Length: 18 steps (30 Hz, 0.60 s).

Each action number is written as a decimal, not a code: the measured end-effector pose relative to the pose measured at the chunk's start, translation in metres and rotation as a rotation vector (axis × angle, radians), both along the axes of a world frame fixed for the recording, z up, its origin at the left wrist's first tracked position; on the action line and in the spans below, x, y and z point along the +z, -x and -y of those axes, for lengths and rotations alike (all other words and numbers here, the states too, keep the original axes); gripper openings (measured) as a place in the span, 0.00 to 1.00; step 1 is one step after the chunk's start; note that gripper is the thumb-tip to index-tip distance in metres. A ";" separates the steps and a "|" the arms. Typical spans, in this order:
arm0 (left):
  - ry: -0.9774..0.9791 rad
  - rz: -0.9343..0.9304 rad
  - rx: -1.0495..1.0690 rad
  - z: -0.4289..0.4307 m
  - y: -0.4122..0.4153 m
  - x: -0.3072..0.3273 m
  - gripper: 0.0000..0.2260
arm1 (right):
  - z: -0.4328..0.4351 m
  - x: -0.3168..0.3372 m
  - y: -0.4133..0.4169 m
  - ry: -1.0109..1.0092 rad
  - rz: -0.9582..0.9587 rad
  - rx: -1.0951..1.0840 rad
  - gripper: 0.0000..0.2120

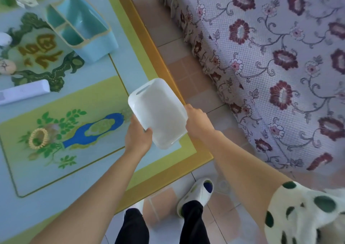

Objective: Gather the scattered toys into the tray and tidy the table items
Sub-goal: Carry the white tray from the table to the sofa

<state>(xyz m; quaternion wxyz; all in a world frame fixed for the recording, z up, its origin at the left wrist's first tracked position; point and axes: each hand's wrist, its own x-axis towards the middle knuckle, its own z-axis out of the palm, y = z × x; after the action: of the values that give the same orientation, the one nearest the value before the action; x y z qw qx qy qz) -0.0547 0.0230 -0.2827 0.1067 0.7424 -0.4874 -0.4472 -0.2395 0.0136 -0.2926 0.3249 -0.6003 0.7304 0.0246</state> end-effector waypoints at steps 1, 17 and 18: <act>0.032 -0.001 -0.013 0.003 0.009 0.005 0.23 | -0.001 0.006 0.010 0.021 0.016 -0.019 0.15; 0.297 -0.338 -0.257 0.039 0.261 0.112 0.28 | -0.036 0.132 0.252 0.347 0.121 -0.367 0.15; 0.292 -0.363 -0.272 0.039 0.276 0.117 0.28 | -0.039 0.139 0.266 0.363 0.116 -0.387 0.18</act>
<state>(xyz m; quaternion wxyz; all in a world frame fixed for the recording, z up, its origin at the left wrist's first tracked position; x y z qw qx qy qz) -0.3310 -0.0163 -0.1659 0.2373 0.5543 -0.6149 -0.5083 -0.5054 0.0523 -0.1539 0.2521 -0.4984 0.8041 -0.2035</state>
